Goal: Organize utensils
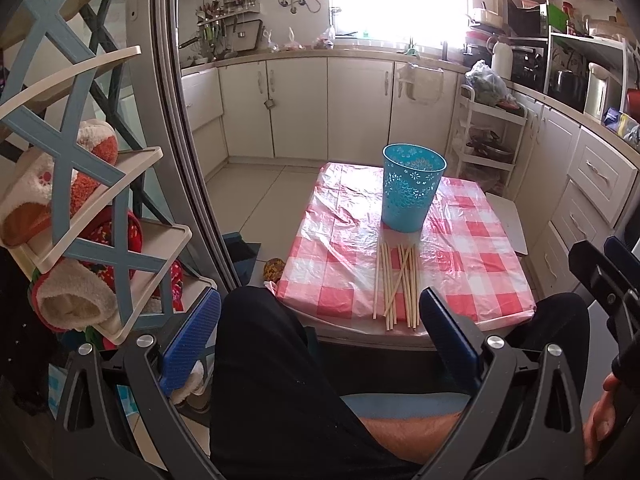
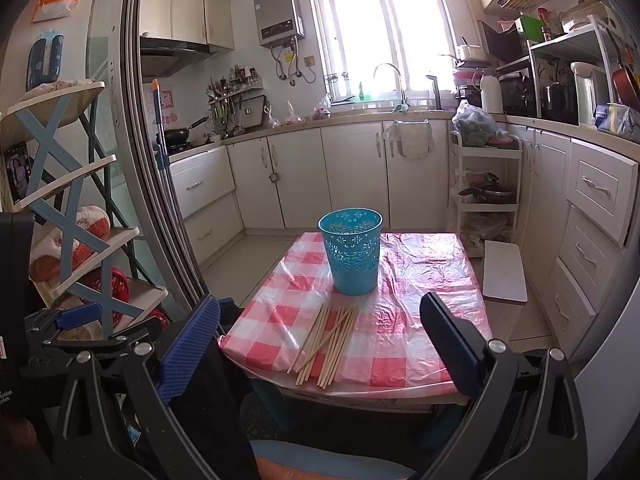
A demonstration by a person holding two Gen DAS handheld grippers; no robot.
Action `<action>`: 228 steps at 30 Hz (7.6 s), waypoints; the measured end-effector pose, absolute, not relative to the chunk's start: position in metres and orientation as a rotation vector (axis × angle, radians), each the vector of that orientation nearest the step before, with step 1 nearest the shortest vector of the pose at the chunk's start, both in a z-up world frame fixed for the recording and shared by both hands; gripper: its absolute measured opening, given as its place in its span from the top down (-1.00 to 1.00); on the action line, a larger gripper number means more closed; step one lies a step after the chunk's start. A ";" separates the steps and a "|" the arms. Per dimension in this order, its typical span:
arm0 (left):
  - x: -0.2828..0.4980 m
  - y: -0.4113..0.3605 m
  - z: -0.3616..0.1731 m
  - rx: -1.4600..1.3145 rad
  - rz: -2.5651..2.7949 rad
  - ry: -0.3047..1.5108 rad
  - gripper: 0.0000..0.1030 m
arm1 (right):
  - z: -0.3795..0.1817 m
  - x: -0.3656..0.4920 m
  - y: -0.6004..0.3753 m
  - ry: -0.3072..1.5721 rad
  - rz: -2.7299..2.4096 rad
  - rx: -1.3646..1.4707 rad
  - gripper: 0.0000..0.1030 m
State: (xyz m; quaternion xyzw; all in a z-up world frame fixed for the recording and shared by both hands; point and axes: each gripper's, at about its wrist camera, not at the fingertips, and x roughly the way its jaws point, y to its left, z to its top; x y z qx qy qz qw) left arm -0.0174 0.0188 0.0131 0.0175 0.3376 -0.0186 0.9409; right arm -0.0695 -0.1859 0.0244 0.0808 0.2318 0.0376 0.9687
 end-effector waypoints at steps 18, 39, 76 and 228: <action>-0.017 0.020 0.009 0.022 -0.043 0.698 -0.85 | 0.023 -0.069 -0.182 0.478 0.088 0.154 -0.86; -0.017 0.020 0.009 0.022 -0.043 0.696 -0.85 | 0.023 -0.070 -0.179 0.473 0.089 0.152 -0.86; 0.111 0.010 -0.069 0.062 -0.104 0.877 -0.85 | -0.096 0.070 -0.210 0.856 0.101 0.155 -0.16; 0.261 0.064 -0.189 -0.155 -0.111 0.759 -0.49 | -0.166 0.169 -0.256 0.986 0.296 0.258 0.90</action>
